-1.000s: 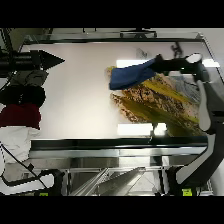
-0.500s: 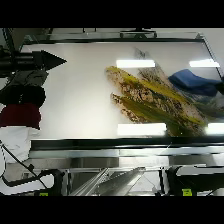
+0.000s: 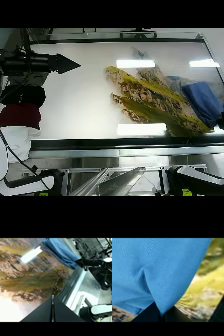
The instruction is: Fold the shirts.
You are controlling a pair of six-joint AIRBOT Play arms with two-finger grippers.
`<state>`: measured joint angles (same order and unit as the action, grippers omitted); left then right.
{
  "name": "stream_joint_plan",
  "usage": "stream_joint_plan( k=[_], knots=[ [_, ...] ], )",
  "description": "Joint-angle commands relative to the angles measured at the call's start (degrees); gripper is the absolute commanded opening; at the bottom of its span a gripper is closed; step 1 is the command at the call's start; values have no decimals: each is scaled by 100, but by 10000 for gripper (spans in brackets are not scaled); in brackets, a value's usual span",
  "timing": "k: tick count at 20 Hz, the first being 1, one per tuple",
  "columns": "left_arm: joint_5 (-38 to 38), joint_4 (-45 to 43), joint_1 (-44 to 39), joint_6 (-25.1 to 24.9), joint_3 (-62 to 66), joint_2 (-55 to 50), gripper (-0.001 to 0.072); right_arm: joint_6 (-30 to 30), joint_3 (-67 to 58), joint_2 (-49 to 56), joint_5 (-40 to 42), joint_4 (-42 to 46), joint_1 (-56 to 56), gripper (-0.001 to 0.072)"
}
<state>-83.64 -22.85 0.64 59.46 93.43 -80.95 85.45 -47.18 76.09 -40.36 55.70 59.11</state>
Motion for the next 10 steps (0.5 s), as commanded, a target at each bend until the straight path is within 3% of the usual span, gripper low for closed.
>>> stream_joint_plan(
  k=[1, 4, 5, 6, 7, 10],
  knots=[
    [-31, 4, -251, -4, -2, 0, 16, -17, 409, -157, 127, 22, 79, 11],
    [-26, 7, -358, -4, -2, 0, 16, -15, 409, -192, 11, 17, 79, 36],
    [-22, 11, -358, -2, -2, 0, 16, -15, 407, -192, -111, 9, 79, 230],
    [-22, 13, -358, -2, -2, 0, 16, -15, 402, -192, -356, 35, 81, 598],
    [-24, 13, -358, 0, -2, 0, 16, -17, 367, -192, -664, 125, 83, 700],
    [-33, 17, -358, 17, 0, 0, 16, -15, -55, -192, -1867, 278, 81, 700]
  ],
)
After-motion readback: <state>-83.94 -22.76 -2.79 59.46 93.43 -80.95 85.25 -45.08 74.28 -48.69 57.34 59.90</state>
